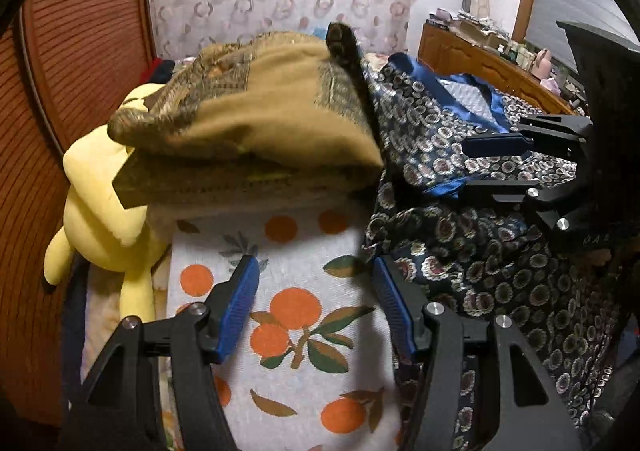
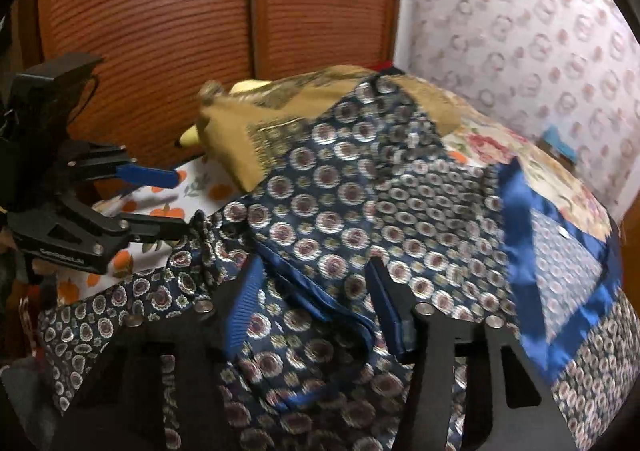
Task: Fold small clothes
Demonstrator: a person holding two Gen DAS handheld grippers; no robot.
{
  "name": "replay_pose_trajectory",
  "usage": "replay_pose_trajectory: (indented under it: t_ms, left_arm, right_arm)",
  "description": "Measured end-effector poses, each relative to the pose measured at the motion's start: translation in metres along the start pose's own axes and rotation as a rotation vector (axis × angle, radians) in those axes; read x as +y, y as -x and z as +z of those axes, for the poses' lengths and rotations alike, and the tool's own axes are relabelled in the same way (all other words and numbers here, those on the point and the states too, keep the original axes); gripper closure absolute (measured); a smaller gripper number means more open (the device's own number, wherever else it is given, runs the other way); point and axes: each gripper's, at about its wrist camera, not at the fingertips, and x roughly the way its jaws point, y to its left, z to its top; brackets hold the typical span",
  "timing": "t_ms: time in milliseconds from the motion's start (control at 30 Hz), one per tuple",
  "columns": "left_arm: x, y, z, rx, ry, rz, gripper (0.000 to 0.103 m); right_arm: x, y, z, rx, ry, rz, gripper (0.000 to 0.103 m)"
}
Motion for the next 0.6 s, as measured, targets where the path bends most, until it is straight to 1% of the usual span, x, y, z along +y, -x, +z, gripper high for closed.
replay_pose_trajectory:
  t_ms: [67,100,200,267,300,367,400,467,600]
  left_arm:
    - [0.002,-0.005,-0.001,0.022,0.000,0.009,0.044]
    - [0.004,-0.005,-0.002,0.018,-0.006,0.017,0.044]
    - [0.002,-0.007,-0.002,0.015,-0.027,0.035,0.043]
    - [0.001,-0.008,-0.001,0.010,-0.027,0.033,0.042]
    - [0.002,-0.009,-0.001,0.007,-0.028,0.033,0.040]
    - [0.002,-0.010,0.000,0.004,-0.031,0.032,0.038]
    - [0.003,-0.010,0.000,0.003,-0.030,0.031,0.038]
    - [0.005,-0.009,-0.001,0.000,-0.029,0.032,0.037]
    - [0.006,-0.009,-0.003,-0.003,-0.027,0.038,0.037]
  right_arm:
    - [0.002,-0.008,0.000,0.026,0.021,-0.008,0.050]
    - [0.002,-0.012,-0.001,0.042,0.031,-0.013,0.050]
    - [0.000,-0.023,-0.002,0.078,0.054,-0.030,0.058]
    - [-0.003,-0.027,-0.003,0.086,0.060,-0.041,0.073]
    - [-0.004,-0.028,-0.003,0.085,0.058,-0.047,0.078]
    - [-0.008,-0.028,-0.002,0.073,0.041,-0.055,0.091]
    - [-0.013,-0.026,-0.002,0.057,0.022,-0.065,0.093]
    - [-0.024,-0.021,-0.001,0.030,-0.025,-0.090,0.094]
    - [-0.060,-0.010,-0.001,-0.017,-0.168,-0.200,0.094]
